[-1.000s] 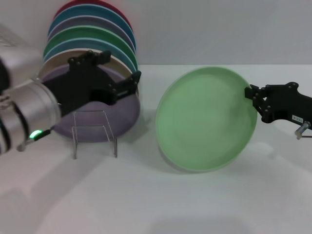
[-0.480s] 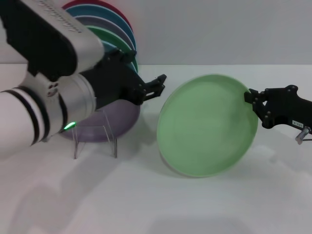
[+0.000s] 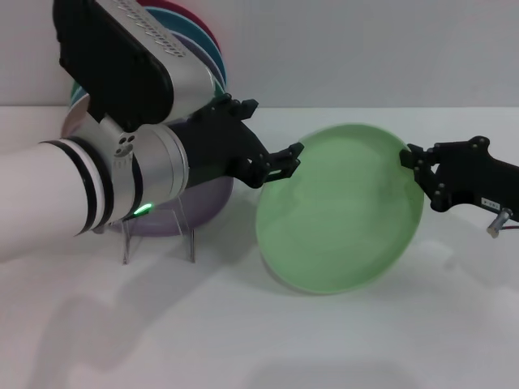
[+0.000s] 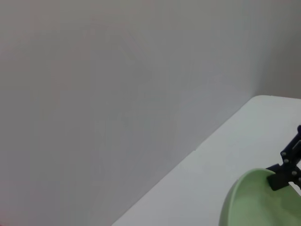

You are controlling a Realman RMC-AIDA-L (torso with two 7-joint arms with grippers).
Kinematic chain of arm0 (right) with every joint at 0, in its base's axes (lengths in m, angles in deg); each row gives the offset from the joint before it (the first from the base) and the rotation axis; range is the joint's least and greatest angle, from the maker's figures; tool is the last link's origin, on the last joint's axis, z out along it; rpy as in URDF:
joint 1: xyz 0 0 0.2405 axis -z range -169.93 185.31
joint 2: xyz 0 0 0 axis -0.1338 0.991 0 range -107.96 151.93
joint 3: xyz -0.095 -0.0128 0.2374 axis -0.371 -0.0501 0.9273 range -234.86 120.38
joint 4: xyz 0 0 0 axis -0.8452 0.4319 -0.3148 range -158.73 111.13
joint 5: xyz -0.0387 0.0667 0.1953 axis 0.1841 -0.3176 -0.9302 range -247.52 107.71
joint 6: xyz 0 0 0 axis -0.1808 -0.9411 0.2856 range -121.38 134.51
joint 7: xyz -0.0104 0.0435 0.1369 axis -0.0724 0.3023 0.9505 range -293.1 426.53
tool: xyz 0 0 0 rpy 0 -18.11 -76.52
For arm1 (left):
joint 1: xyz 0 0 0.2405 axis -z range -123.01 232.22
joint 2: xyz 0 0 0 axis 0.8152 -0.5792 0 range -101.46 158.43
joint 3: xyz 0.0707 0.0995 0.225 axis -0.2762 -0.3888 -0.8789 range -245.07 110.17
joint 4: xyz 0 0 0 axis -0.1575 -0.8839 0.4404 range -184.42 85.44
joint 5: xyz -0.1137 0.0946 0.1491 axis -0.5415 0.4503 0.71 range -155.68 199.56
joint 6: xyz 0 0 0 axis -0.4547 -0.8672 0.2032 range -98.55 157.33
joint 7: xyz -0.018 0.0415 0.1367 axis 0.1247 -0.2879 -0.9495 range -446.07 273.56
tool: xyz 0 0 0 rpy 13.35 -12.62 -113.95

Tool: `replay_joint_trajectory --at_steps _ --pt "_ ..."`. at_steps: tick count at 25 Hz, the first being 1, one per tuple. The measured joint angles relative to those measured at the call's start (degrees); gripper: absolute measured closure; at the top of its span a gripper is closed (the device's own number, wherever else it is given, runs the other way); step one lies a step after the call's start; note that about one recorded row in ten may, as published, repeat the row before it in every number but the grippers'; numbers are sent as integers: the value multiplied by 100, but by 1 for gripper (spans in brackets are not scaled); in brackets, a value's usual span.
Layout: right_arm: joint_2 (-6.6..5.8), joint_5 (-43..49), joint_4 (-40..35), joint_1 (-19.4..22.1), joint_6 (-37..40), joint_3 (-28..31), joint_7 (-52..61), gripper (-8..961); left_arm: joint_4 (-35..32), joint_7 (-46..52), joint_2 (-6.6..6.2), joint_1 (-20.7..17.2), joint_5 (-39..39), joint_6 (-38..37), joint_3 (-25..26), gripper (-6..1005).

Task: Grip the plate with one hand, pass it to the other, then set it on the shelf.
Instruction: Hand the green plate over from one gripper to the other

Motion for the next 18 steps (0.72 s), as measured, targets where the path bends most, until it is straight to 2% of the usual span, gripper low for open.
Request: replay_joint_trajectory --at_steps 18 --pt "9 -6 49 -126 -208 -28 -78 935 -671 -23 29 451 -29 47 -18 214"
